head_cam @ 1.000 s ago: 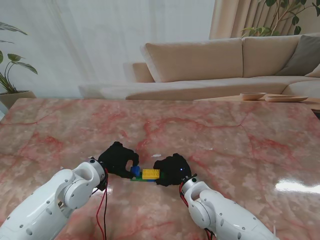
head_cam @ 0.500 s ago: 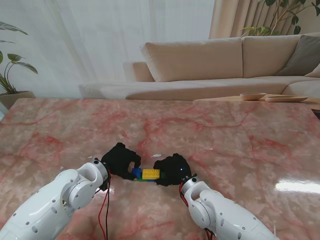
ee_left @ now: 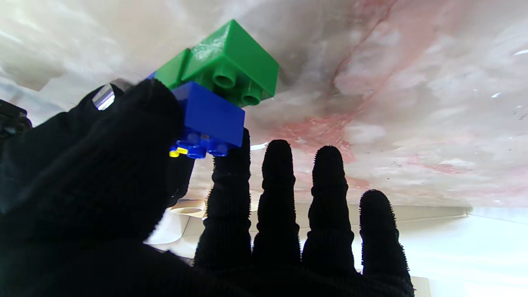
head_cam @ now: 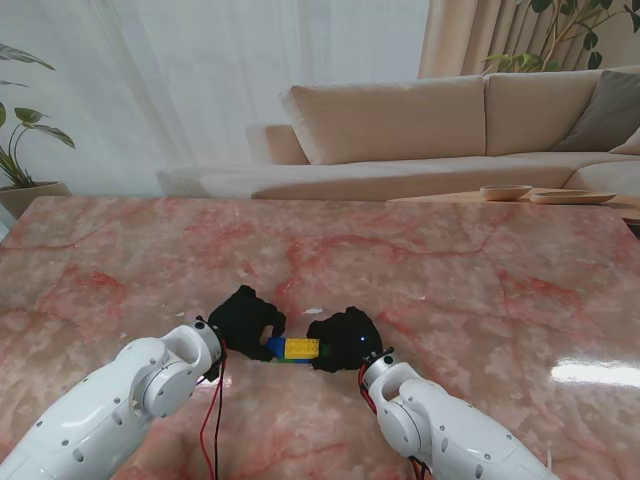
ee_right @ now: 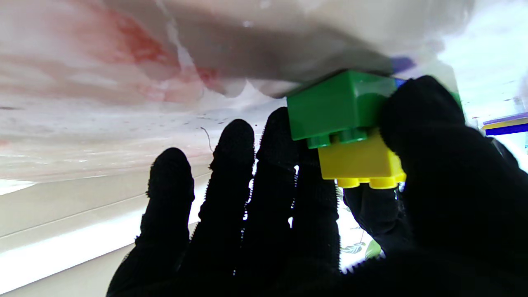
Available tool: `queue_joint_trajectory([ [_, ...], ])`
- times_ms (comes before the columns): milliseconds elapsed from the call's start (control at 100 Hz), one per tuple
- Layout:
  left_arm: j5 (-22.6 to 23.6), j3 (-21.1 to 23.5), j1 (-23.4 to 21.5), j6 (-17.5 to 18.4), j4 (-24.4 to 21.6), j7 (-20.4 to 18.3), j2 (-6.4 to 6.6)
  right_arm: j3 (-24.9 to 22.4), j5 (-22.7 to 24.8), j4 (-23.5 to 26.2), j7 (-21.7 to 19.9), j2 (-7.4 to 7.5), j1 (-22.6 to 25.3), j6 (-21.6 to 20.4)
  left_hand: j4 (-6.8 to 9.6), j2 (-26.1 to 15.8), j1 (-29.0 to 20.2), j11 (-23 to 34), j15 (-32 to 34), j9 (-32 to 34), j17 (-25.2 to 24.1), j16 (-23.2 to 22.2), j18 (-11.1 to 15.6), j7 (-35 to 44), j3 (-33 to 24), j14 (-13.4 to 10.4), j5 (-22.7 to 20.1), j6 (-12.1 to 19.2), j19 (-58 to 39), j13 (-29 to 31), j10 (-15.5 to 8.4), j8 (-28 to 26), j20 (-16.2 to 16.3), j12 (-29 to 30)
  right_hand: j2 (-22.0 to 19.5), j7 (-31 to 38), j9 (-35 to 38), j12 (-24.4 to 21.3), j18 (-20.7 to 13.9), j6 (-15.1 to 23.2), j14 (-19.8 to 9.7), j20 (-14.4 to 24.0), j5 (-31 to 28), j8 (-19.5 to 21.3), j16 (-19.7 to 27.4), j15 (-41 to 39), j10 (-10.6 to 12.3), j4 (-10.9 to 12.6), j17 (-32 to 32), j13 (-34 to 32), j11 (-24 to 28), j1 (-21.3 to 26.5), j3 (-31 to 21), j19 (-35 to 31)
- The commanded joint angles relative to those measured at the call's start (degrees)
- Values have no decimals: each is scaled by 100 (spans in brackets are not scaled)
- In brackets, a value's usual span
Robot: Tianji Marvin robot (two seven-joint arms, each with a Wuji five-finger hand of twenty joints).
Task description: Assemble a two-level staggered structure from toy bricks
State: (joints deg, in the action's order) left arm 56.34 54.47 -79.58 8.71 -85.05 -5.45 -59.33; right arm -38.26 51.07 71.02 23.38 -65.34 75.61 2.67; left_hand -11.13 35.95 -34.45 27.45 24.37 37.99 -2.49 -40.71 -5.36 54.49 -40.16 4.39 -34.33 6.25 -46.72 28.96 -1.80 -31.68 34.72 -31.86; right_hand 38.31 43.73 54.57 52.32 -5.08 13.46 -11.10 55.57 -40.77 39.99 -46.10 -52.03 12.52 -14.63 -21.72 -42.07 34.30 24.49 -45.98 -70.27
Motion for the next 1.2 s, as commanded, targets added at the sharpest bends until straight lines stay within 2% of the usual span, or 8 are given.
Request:
queue_joint_trajectory([
  [0, 14, -25, 0, 19, 35, 4, 8, -2, -26, 2, -88, -8, 45, 8, 55, -368, -75, 2, -37, 126, -111, -86, -80, 700, -131, 113, -427, 738, 95, 168, -83, -328, 85, -112, -254, 381, -32, 13, -9, 820, -166, 218, -240, 64, -82, -21, 195, -53, 76, 82, 74, 374, -307, 66],
  [590, 88, -174, 89, 102, 171, 101, 18, -40, -16, 38, -151, 11, 58, -19, -8, -189, 42, 23, -38, 142, -109, -88, -72, 810, 17, 81, -257, 833, 100, 180, -121, -573, 92, -135, -261, 380, -20, 19, -9, 829, -162, 222, -250, 66, -84, -22, 200, -56, 75, 75, 73, 372, -328, 68],
  [790, 163, -164, 87, 121, 166, 121, 27, -32, -17, 20, -136, 7, 44, -25, -27, -149, 357, 3, -71, 81, -105, -82, -75, 449, -142, 84, 10, 502, 147, 142, -119, -871, 74, -137, -262, 378, -16, 22, -9, 832, -167, 223, -249, 65, -86, -24, 195, -57, 75, 74, 75, 368, -328, 69],
  [930, 198, -168, 90, 127, 182, 163, 27, -26, -25, 17, -134, 4, 43, -21, -7, -174, 471, -20, -102, 21, -112, -69, -71, 294, -301, 80, 159, 394, 152, 101, -121, -942, 74, -121, -261, 384, -7, 22, -9, 824, -165, 223, -259, 67, -87, -27, 196, -58, 75, 69, 76, 367, -326, 69],
  [990, 205, -171, 94, 129, 193, 186, 26, -20, -31, 11, -127, 0, 41, -24, 32, -195, 565, -25, -107, -3, -108, -66, -68, 193, -416, 73, 250, 325, 171, 91, -115, -957, 66, -111, -258, 380, -9, 23, -9, 829, -164, 224, -254, 65, -88, -30, 198, -58, 75, 64, 75, 370, -327, 69],
  [1050, 199, -165, 87, 131, 191, 184, 25, -14, -34, 6, -119, -2, 39, -20, 181, -259, 738, -40, -134, -77, -105, -53, -64, 40, -595, 76, 394, 207, 222, 31, -111, -978, 42, -97, -262, 382, -7, 24, -9, 832, -167, 224, -259, 66, -88, -29, 200, -58, 75, 65, 76, 364, -326, 69],
  [1070, 195, -161, 84, 137, 194, 190, 24, -14, -36, 6, -119, -3, 39, -20, 315, -244, 857, -51, -147, -122, -104, -49, -58, -36, -705, 81, 478, 157, 257, -5, -109, -1004, 28, -89, -260, 384, -5, 25, -9, 827, -167, 224, -262, 67, -88, -28, 196, -58, 75, 67, 78, 366, -326, 69],
  [1190, 171, -74, 13, 207, 144, 202, 22, -12, -42, 10, -125, -4, 44, -17, 317, -87, 1040, -121, -228, -359, -111, -11, -34, -454, -584, 81, 875, 0, 512, -175, -87, -910, -58, -50, -272, 387, 3, 27, -6, 826, -163, 225, -268, 67, -90, -33, 191, -56, 76, 60, 82, 364, -328, 68],
])
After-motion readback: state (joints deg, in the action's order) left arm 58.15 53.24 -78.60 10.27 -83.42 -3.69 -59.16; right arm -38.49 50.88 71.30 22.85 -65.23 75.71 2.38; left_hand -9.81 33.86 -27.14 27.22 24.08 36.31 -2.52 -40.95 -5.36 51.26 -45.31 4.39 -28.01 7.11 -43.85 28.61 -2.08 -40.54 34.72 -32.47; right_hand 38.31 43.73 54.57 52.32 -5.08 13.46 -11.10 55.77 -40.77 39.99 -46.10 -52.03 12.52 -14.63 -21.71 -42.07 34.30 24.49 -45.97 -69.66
